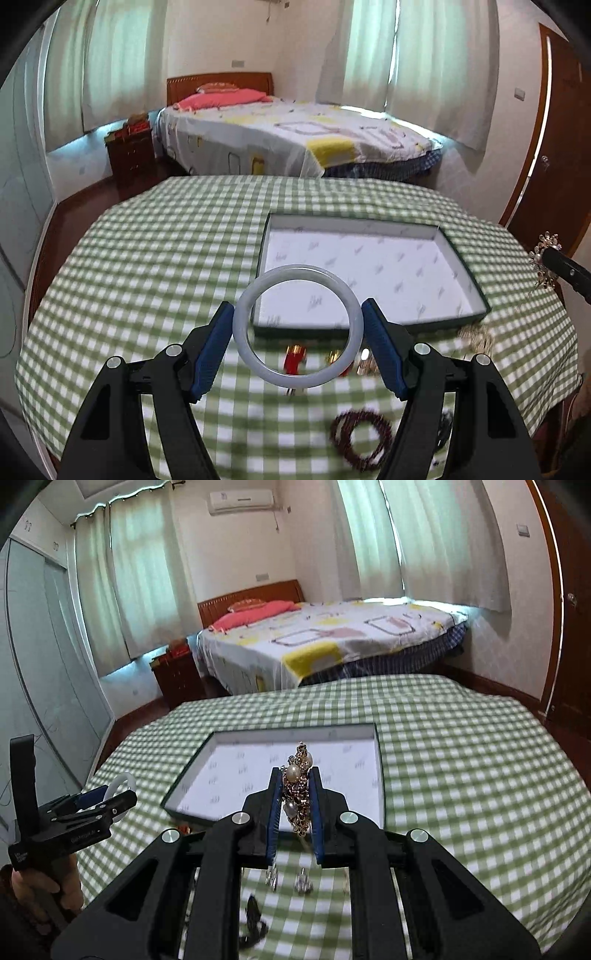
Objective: Organize jewelry
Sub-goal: 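Carry the bangle into the tray with the left tool while the right tool carries the brooch there, then open the left tool to set the bangle down while the right tool releases the brooch in the tray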
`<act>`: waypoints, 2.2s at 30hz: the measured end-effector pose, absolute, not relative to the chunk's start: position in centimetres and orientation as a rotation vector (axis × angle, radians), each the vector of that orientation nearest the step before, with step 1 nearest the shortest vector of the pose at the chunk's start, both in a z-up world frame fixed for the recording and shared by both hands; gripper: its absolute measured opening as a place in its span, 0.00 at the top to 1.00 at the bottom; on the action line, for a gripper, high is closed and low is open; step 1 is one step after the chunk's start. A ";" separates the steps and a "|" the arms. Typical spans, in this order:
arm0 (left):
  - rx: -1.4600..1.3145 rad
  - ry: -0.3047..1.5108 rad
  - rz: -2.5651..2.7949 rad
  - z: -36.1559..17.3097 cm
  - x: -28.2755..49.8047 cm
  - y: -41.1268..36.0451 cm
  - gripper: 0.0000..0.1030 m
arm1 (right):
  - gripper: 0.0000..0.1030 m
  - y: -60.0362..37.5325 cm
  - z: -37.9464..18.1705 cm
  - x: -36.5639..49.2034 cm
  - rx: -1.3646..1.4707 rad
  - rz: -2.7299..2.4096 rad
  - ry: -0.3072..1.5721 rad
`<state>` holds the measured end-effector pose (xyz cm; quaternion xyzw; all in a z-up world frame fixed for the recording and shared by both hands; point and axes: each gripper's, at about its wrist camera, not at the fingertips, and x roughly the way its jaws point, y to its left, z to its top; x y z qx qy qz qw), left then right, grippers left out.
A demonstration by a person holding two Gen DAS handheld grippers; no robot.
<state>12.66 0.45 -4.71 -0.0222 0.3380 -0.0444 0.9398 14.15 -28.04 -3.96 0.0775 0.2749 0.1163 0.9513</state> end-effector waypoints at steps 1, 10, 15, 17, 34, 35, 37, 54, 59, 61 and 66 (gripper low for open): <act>-0.041 0.680 -0.093 -4.4 13.0 0.3 0.34 | 0.86 -28.2 -3.8 14.6 0.161 0.236 0.555; -0.043 0.642 -0.098 -3.4 17.0 -0.9 0.34 | 0.86 -28.7 -3.3 18.5 0.161 0.222 0.547; -0.066 0.647 -0.089 -4.6 19.0 -1.1 0.34 | 0.87 -29.0 -5.4 21.1 0.164 0.208 0.597; -0.067 0.659 -0.090 -5.4 19.6 -1.3 0.34 | 0.87 -29.0 -6.7 21.8 0.170 0.204 0.631; -0.048 0.875 -0.066 -13.7 23.5 -1.3 0.34 | 0.87 -30.3 -16.7 25.3 0.233 0.118 0.877; -0.050 0.884 -0.068 -13.9 23.6 -1.3 0.34 | 0.85 -30.4 -16.9 25.3 0.238 0.114 0.880; -0.053 0.895 -0.070 -14.3 23.6 -1.2 0.33 | 0.85 -30.3 -16.9 25.0 0.242 0.114 0.874; -0.015 0.873 -0.077 -14.7 23.6 -2.6 0.26 | 0.56 -29.5 -16.0 24.4 0.241 0.155 0.816; 0.001 0.873 -0.077 -15.0 23.5 -2.8 0.26 | 0.56 -29.5 -16.0 24.0 0.240 0.145 0.796; -0.004 0.872 -0.078 -15.0 23.4 -2.8 0.26 | 0.56 -29.5 -15.7 23.8 0.239 0.145 0.783; -0.023 0.865 -0.078 -14.8 23.4 -2.6 0.26 | 0.55 -29.5 -15.2 23.7 0.228 0.144 0.775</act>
